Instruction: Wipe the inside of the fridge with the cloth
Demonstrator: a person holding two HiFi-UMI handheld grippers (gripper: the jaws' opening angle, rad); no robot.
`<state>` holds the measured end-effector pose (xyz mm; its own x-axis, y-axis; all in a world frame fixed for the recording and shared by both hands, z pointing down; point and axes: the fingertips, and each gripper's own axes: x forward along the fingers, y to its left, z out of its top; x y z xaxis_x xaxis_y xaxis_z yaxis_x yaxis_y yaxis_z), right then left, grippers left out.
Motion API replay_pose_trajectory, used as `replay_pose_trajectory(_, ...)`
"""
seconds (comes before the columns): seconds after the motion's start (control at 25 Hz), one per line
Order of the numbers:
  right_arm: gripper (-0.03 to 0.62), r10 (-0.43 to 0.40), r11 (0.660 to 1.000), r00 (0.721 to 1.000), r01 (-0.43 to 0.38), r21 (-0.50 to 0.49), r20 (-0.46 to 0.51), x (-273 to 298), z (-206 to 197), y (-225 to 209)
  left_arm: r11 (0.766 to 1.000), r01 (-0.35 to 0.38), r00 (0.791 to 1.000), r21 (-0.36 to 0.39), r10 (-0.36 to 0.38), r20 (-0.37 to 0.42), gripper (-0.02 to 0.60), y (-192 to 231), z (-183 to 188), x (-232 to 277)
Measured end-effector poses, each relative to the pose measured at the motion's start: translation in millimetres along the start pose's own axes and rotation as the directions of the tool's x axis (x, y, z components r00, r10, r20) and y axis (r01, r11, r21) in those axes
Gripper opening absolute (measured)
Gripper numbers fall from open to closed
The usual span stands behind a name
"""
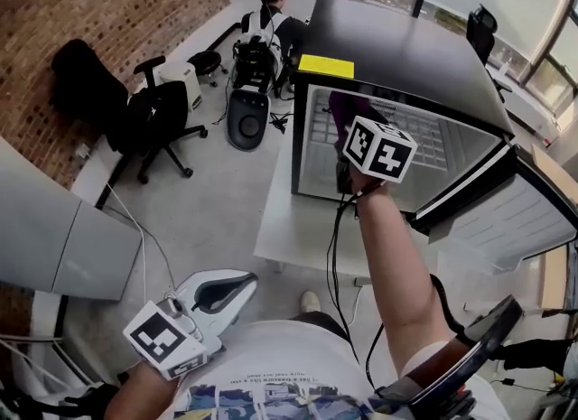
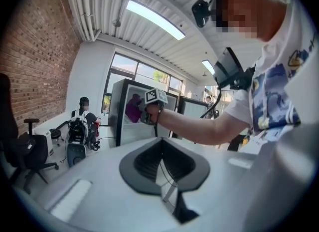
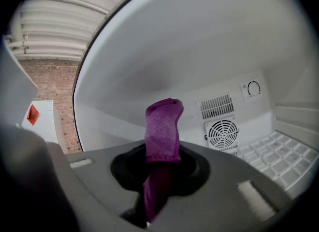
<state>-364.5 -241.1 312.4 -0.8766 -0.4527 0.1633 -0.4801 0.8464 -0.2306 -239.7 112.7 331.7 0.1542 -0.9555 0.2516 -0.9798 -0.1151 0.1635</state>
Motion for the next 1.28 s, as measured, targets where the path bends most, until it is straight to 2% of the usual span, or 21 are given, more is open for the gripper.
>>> replay_pose_trajectory(0.32,0.052,0.062,0.995,0.996,-0.057,0.082,-0.064,17.9,-31.7,26.2,0.999,-0.042,0.999,-0.023,0.042,-0.002,0.006,4.8,-12.5,-24.3)
replay_pose_trajectory(0.64,0.052,-0.035,0.998,0.996,0.039,0.046,-0.081,10.3,-39.0,-6.0,0.999,-0.028,1.000,-0.025,0.027,-0.012,0.006,5.4,-11.6,-22.1)
replay_pose_trajectory(1.04,0.052,-0.171,0.985,0.983,0.172,0.009,-0.073,-28.8,-30.7,-79.9,0.996,0.084,0.996,-0.008,-0.085,-0.022,0.006,-10.5,-3.7,14.0)
replay_pose_trajectory(1.28,0.052,-0.267,0.964,0.962,0.267,-0.006,-0.066,-61.3,-24.3,-129.9,0.986,0.166,0.986,0.004,-0.166,-0.027,0.006,-23.8,0.7,38.1)
